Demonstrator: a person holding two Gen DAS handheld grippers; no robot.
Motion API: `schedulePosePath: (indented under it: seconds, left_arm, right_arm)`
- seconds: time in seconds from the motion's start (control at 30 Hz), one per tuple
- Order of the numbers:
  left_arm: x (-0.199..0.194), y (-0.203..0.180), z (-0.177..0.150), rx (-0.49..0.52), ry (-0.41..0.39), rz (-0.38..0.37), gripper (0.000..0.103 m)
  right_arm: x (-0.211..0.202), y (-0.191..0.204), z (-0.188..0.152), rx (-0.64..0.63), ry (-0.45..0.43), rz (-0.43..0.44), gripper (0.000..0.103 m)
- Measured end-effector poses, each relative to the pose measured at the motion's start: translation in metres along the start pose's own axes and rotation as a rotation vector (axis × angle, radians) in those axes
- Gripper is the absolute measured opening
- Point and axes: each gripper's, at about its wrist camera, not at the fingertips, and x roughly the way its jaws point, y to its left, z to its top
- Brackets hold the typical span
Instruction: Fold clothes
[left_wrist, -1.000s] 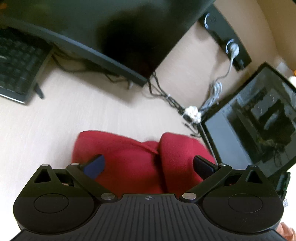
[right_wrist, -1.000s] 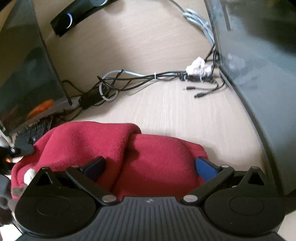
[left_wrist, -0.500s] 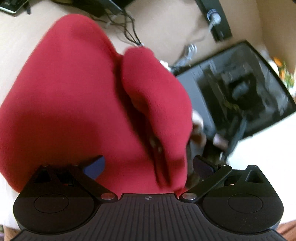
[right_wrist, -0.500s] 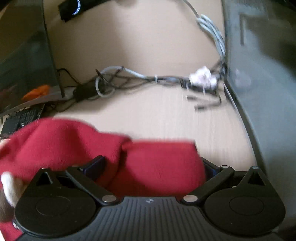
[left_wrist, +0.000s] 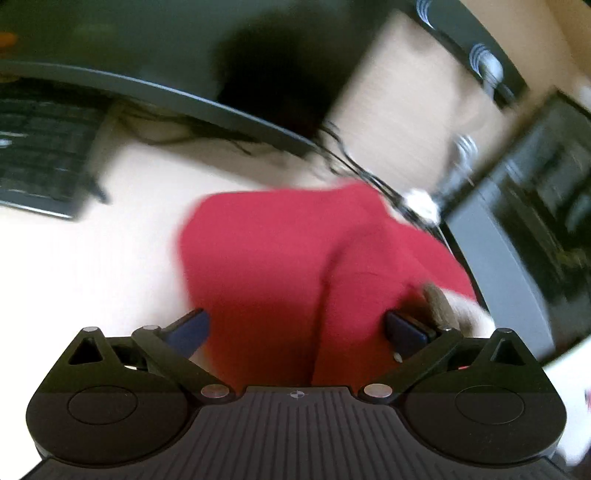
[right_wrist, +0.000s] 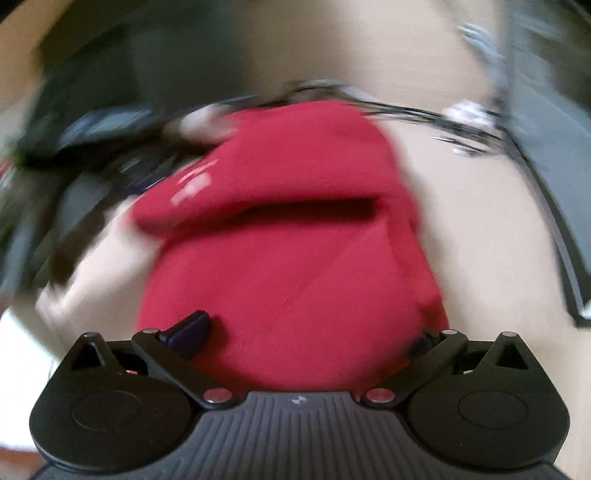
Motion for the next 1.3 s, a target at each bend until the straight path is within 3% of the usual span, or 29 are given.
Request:
schedulePosePath:
  seconds: [0.13, 0.2, 0.27, 0.4, 0.47, 0.53, 0.7, 0.8, 1.0, 1.1, 1.2, 1.3]
  left_arm:
    - [-0.038, -0.002, 0.001, 0.035, -0.068, -0.034, 0.103]
    - [-0.052, -0.006, -0.005, 0.080, -0.095, -0.030, 0.103]
    - [-0.050, -0.016, -0.013, 0.109, -0.093, -0.019, 0.103]
    - [-0.036, -0.027, -0.033, 0.149, -0.044, 0.017, 0.103]
    - [-0.042, -0.031, -0.041, 0.153, -0.050, 0.018, 0.103]
    - [-0.048, -0.035, -0.048, 0.157, -0.056, 0.019, 0.103]
    - [-0.066, -0.076, -0.056, 0.246, -0.118, -0.114, 0.103]
    - [-0.066, -0.100, -0.059, 0.321, -0.115, -0.197, 0.103]
    - [-0.028, -0.087, -0.060, 0.270, 0.014, -0.174, 0.103]
    - [-0.024, -0.082, -0.068, 0.286, 0.011, -0.167, 0.103]
    - [-0.024, -0.088, -0.079, 0.356, -0.017, -0.140, 0.103]
    - [-0.033, -0.099, -0.090, 0.392, -0.024, -0.115, 0.103]
  right_arm:
    - [-0.048, 0.005, 0.008, -0.089, -0.130, 0.045, 0.103]
    - [-0.070, -0.001, 0.015, -0.096, -0.227, -0.005, 0.103]
    - [-0.071, -0.009, 0.020, -0.098, -0.277, -0.118, 0.103]
    - [-0.024, -0.022, 0.000, -0.190, -0.147, -0.349, 0.103]
    - [-0.013, -0.029, -0.018, -0.186, -0.120, -0.384, 0.103]
    - [-0.016, -0.037, -0.023, -0.126, -0.125, -0.369, 0.103]
    - [-0.011, -0.044, -0.022, -0.042, -0.105, -0.311, 0.103]
    - [-0.004, -0.047, -0.021, 0.059, -0.073, -0.183, 0.103]
    - [-0.013, -0.019, -0.010, -0.107, -0.110, -0.103, 0.103]
    - [-0.045, -0.040, 0.020, -0.060, -0.188, -0.031, 0.103]
    - [-0.047, -0.051, 0.071, -0.049, -0.262, -0.110, 0.103]
    - [-0.008, -0.063, 0.131, -0.067, -0.278, -0.215, 0.103]
